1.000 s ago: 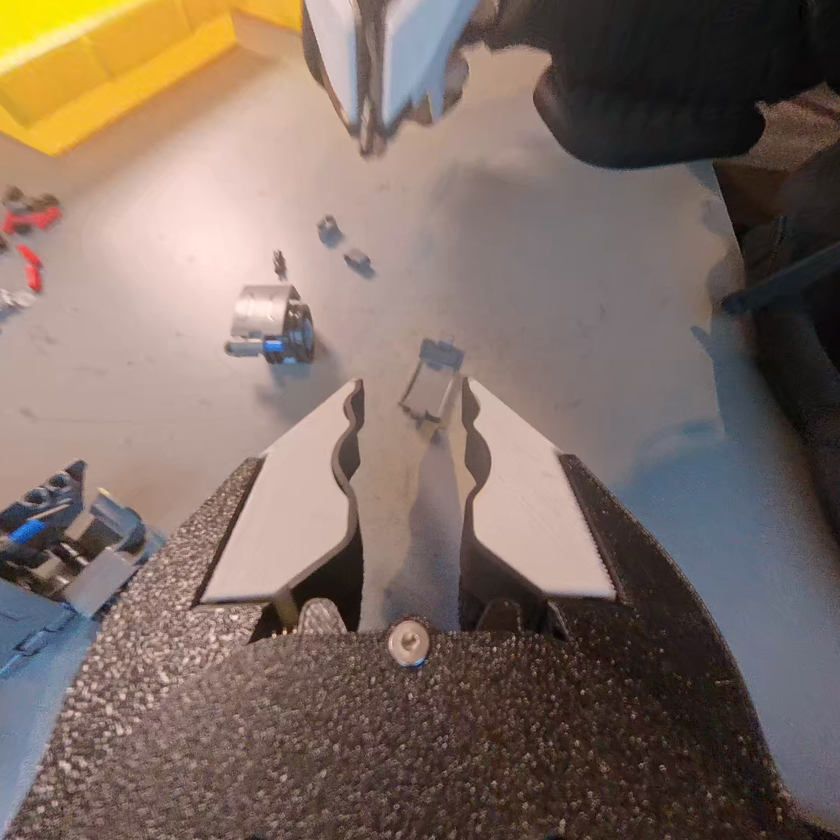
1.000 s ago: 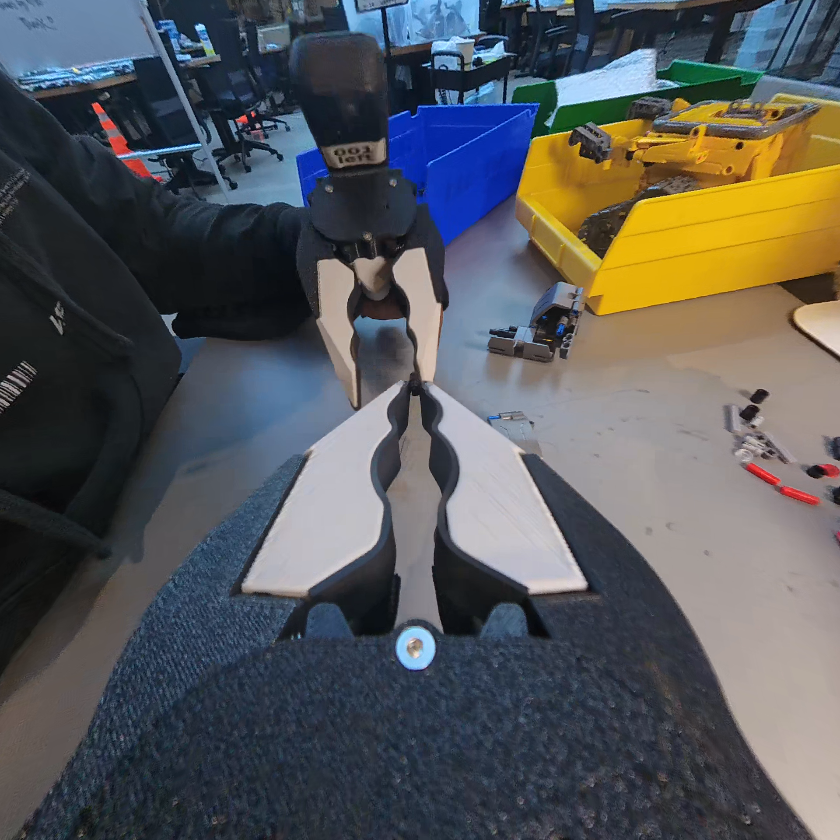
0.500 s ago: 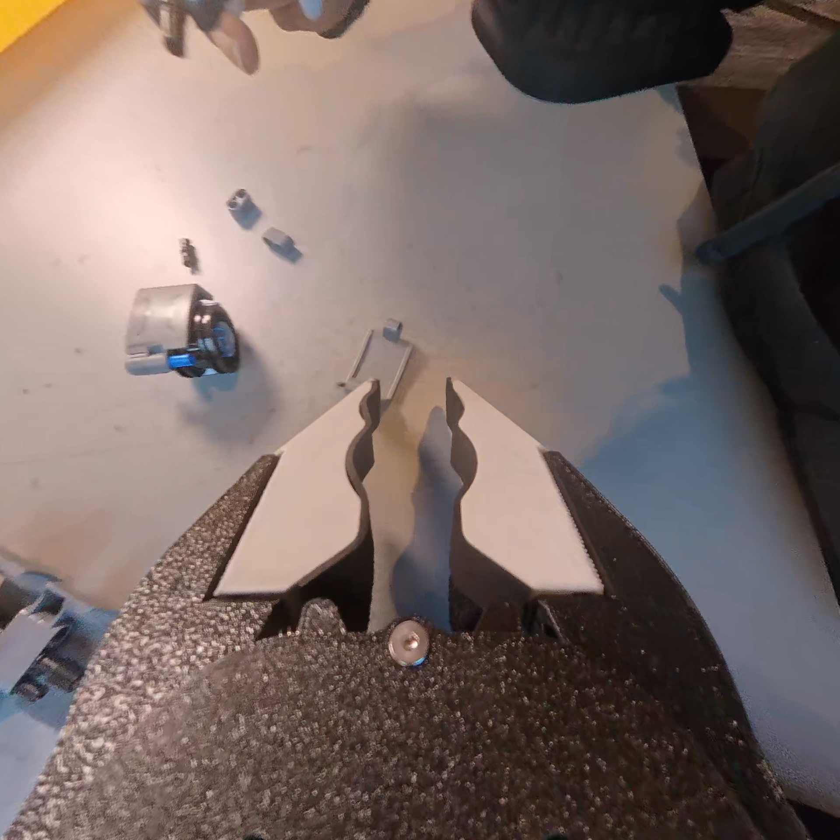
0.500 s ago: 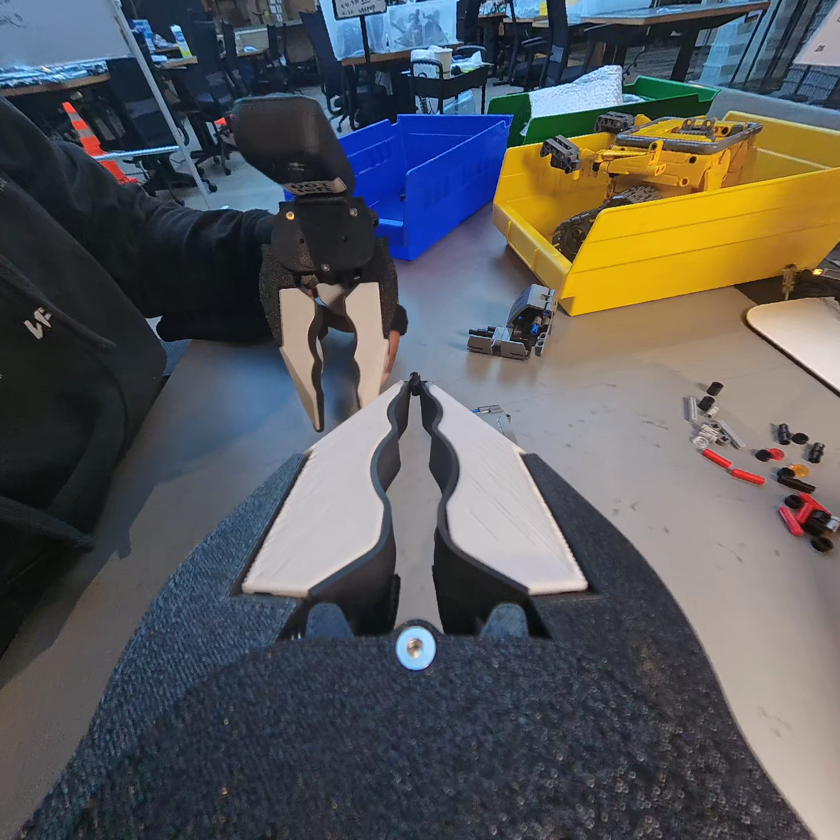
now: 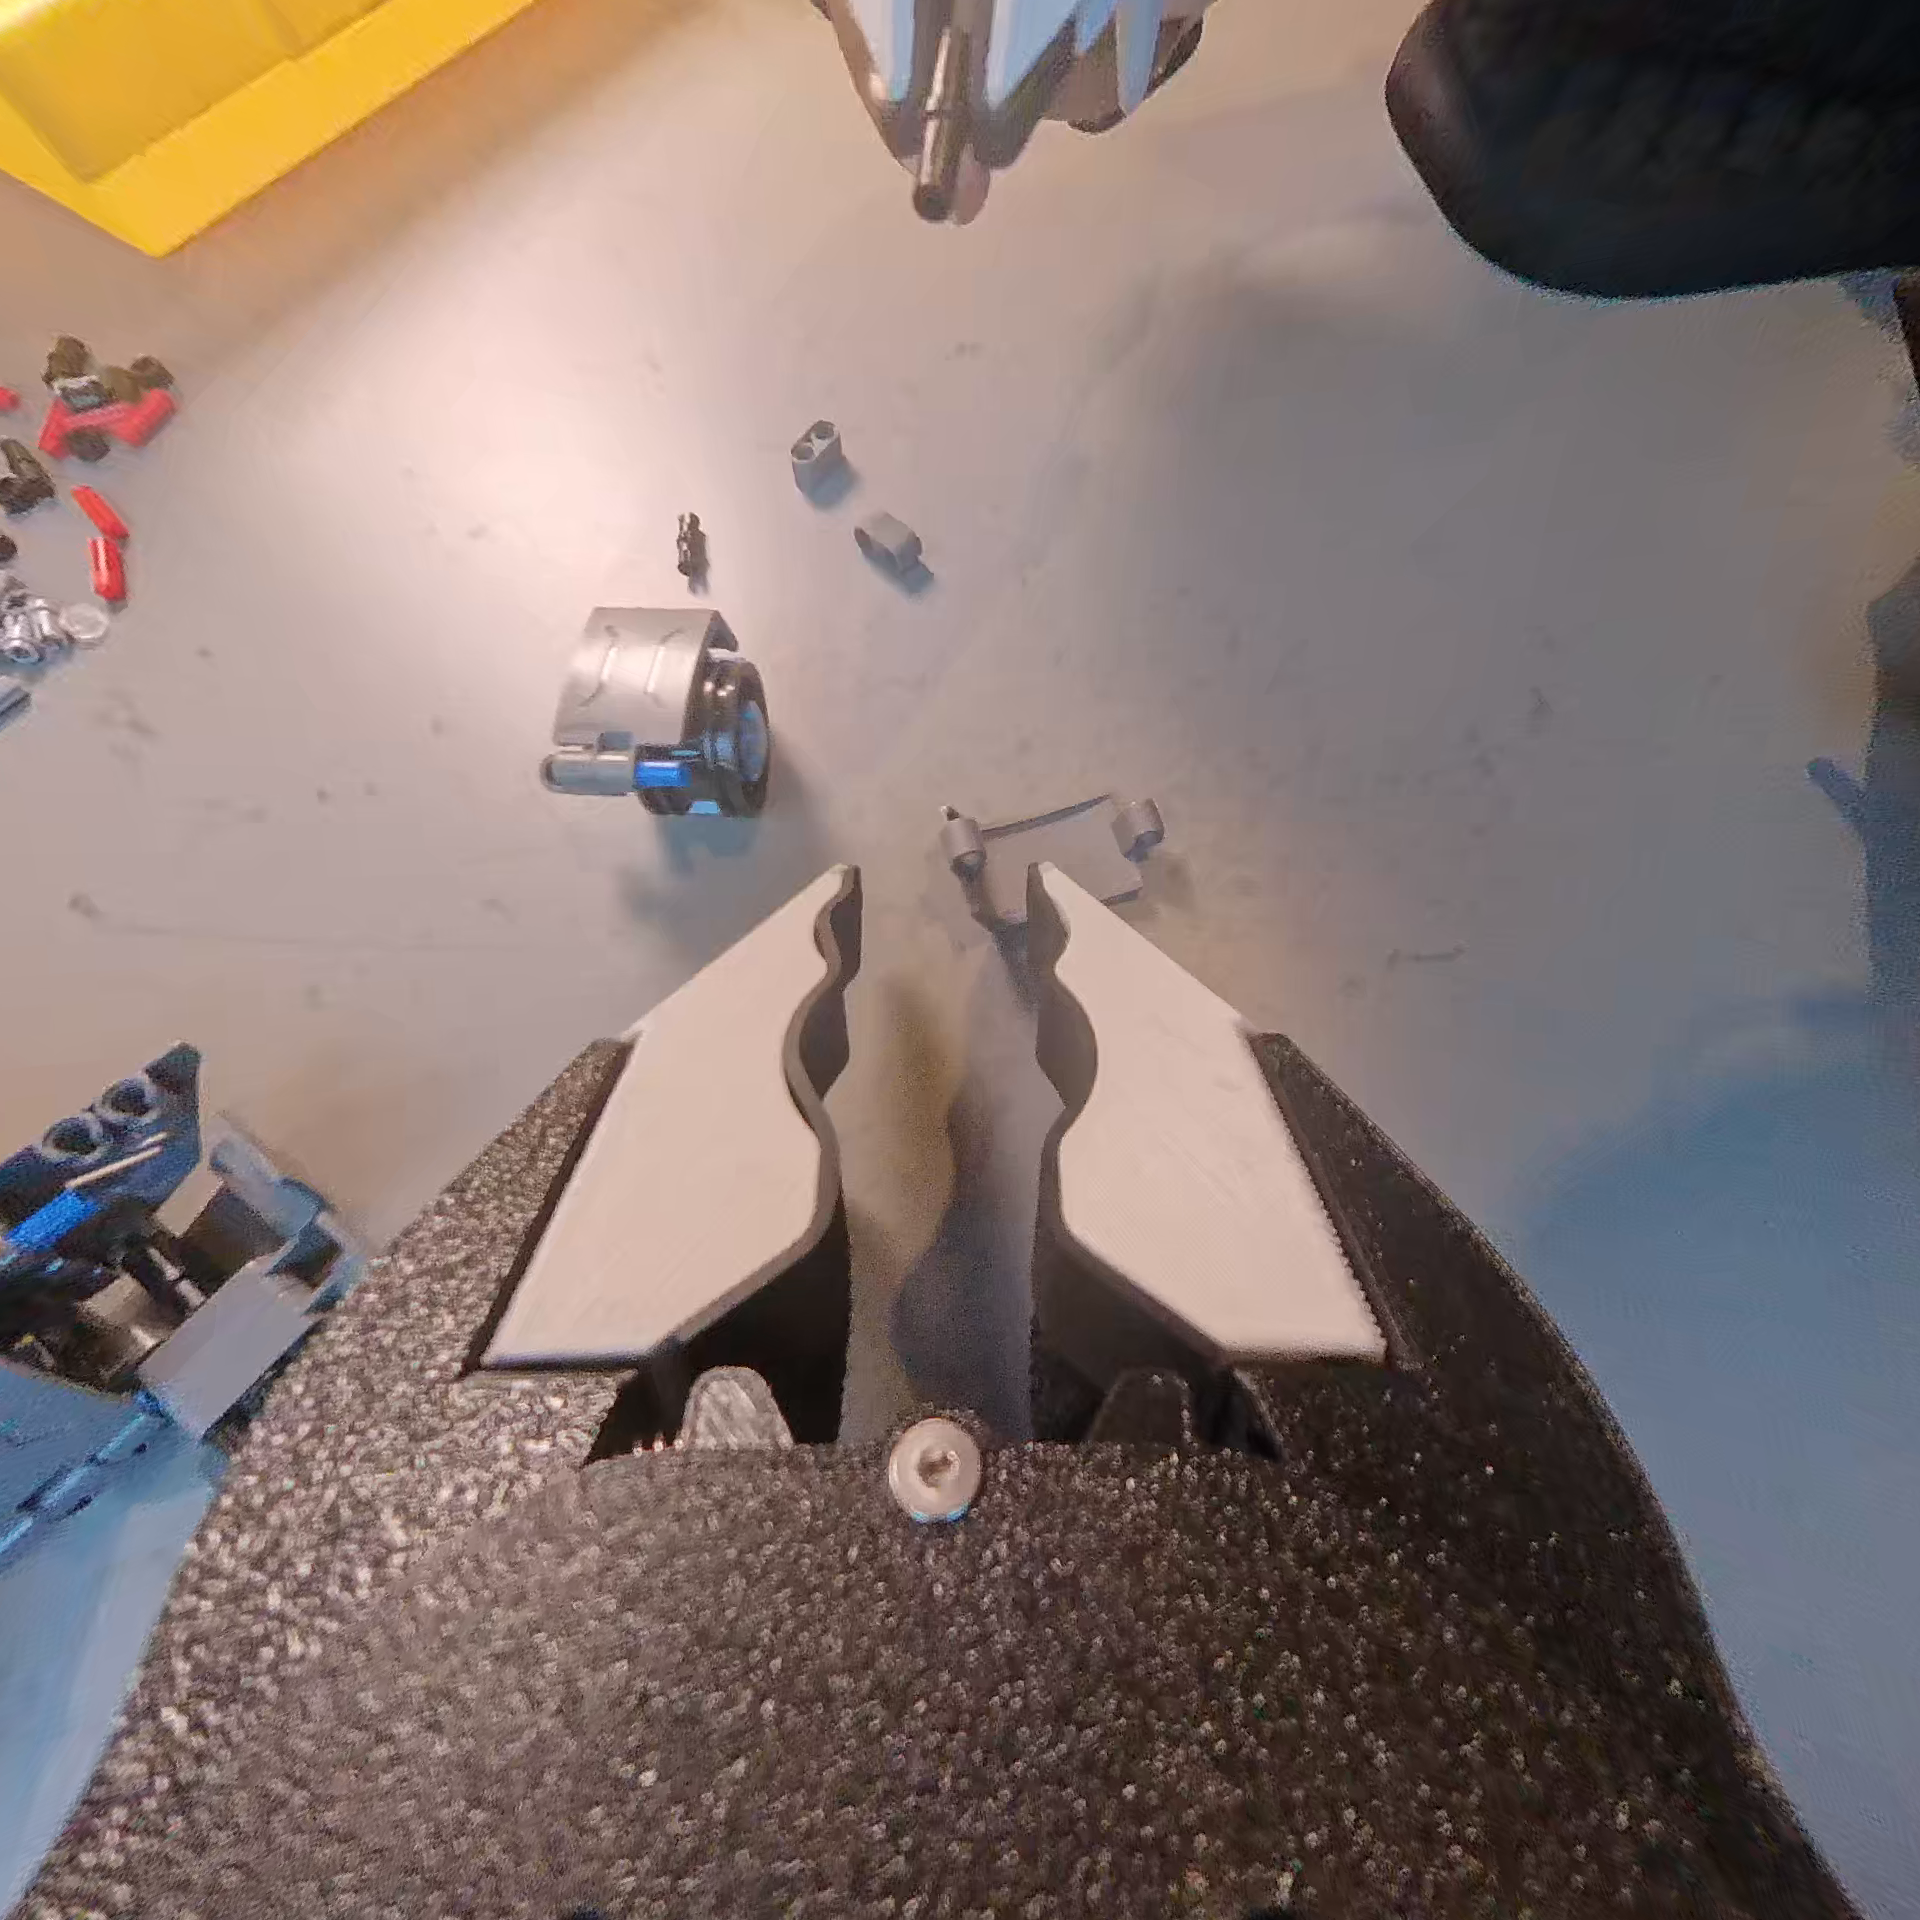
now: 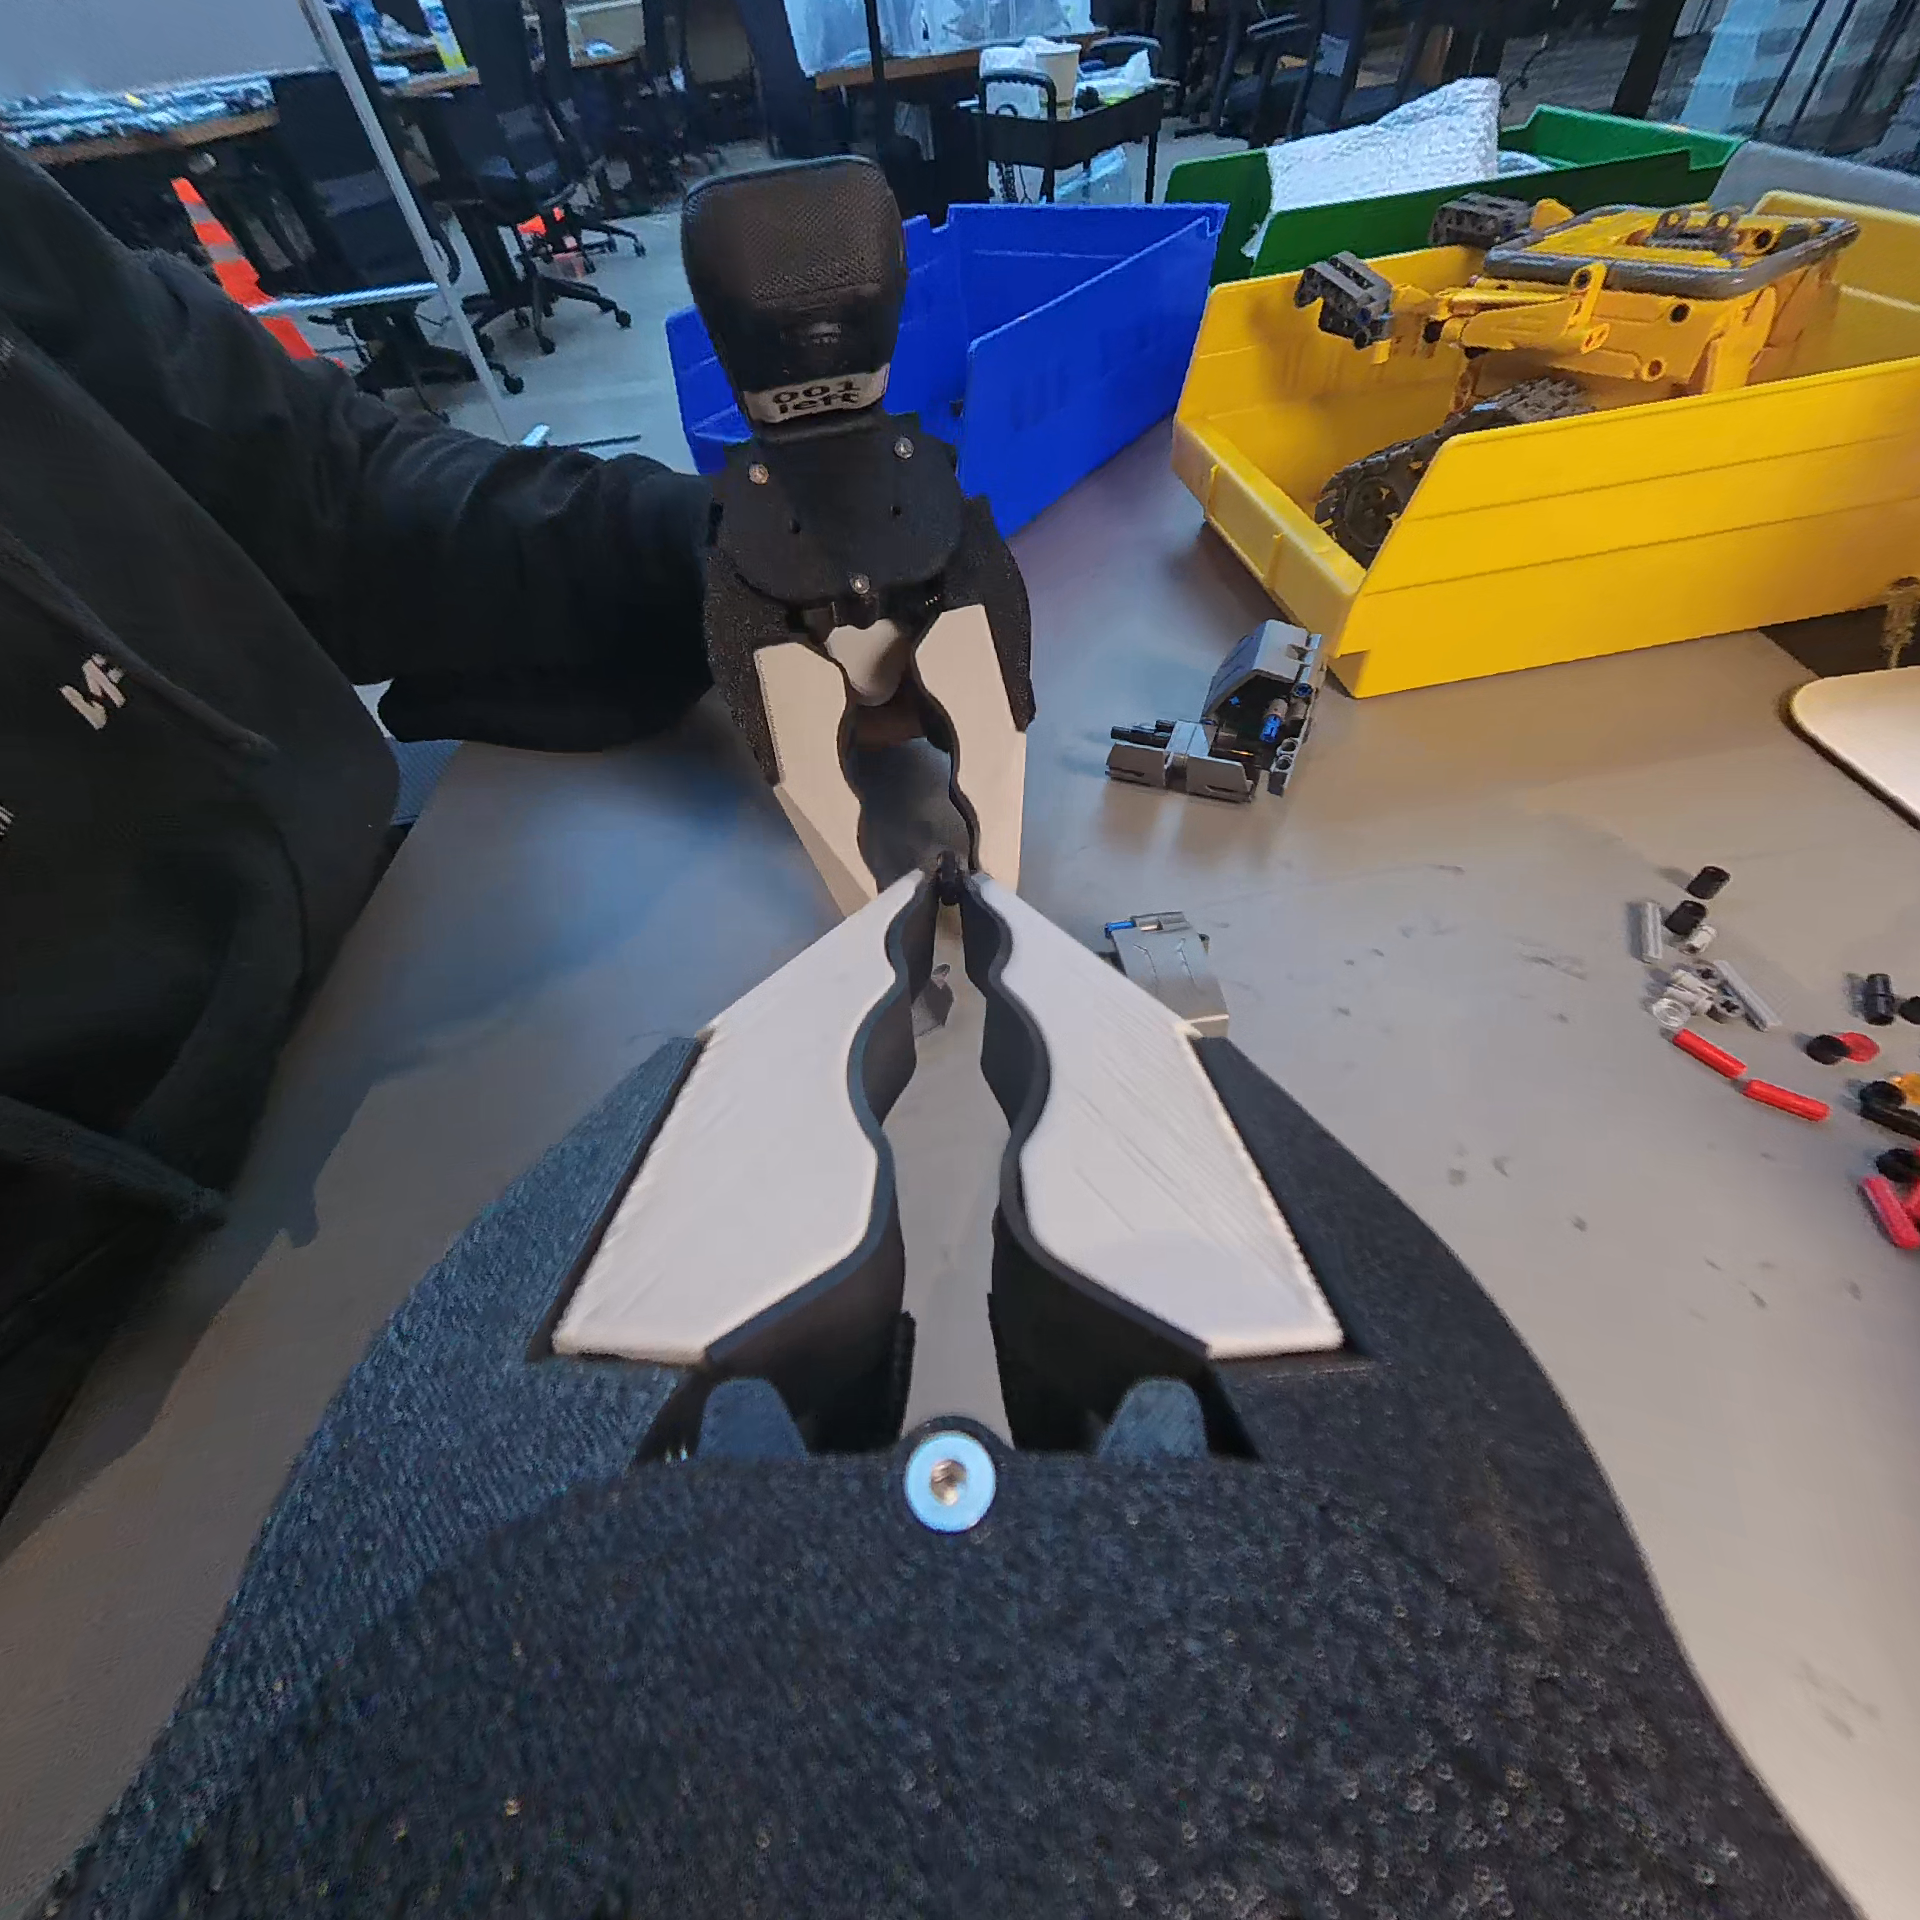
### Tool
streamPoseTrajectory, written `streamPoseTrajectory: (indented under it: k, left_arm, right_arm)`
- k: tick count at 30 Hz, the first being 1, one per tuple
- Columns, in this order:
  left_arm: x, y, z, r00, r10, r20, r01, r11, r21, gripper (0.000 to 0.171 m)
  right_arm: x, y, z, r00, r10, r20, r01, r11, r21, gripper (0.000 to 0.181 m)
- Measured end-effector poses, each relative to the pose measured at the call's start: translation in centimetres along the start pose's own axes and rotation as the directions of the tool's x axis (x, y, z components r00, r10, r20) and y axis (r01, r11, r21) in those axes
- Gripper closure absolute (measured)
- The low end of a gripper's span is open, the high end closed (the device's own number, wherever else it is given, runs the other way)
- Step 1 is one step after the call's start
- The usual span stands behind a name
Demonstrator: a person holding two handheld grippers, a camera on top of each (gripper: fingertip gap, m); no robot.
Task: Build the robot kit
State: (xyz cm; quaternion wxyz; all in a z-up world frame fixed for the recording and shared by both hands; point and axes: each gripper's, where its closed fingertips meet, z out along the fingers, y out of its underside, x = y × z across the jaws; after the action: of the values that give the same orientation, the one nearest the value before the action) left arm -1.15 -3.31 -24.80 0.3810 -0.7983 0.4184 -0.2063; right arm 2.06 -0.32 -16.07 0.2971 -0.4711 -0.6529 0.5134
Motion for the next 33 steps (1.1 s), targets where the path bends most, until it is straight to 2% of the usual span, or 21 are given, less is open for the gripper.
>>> streamPoseTrajectory:
  k: [3,6,13,19,23,31,33]
  left_arm:
    - [0.4,-0.3,0.5,1.0,0.007,0.002,-0.007,1.0,-0.011,0.148]
    - [0.3,-0.2,0.7,0.999,0.015,0.033,-0.014,0.999,-0.032,0.164]
    - [0.0,0.5,0.2,0.996,-0.053,0.067,0.059,0.994,-0.093,0.165]
    - [0.9,1.7,-0.9,0.994,-0.108,0.03,0.111,0.977,-0.183,0.163]
    - [1.4,2.0,-1.5,0.993,-0.116,-0.02,0.11,0.974,-0.198,0.159]
    - [1.3,2.2,-2.0,0.992,-0.125,-0.029,0.117,0.973,-0.198,0.158]
    - [1.4,2.1,-2.0,0.991,-0.125,-0.037,0.116,0.975,-0.191,0.153]
  right_arm:
    - [-0.2,0.3,0.2,1.0,-0.001,0.008,0.001,1.0,-0.015,0.178]
    - [-0.2,0.6,0.3,1.0,0.0,0.01,0.0,1.0,-0.026,0.178]
    - [-0.3,1.2,0.6,1.0,0.002,0.018,-0.001,0.999,-0.054,0.178]
    - [-0.4,2.0,0.9,1.0,0.003,0.024,-0.001,0.996,-0.088,0.178]
    - [-0.3,2.3,1.1,1.0,0.013,0.028,-0.01,0.996,-0.091,0.178]
    - [-0.5,2.6,1.3,0.999,0.018,0.035,-0.014,0.995,-0.101,0.178]
    - [-0.5,2.6,1.4,0.999,0.02,0.038,-0.016,0.995,-0.101,0.178]
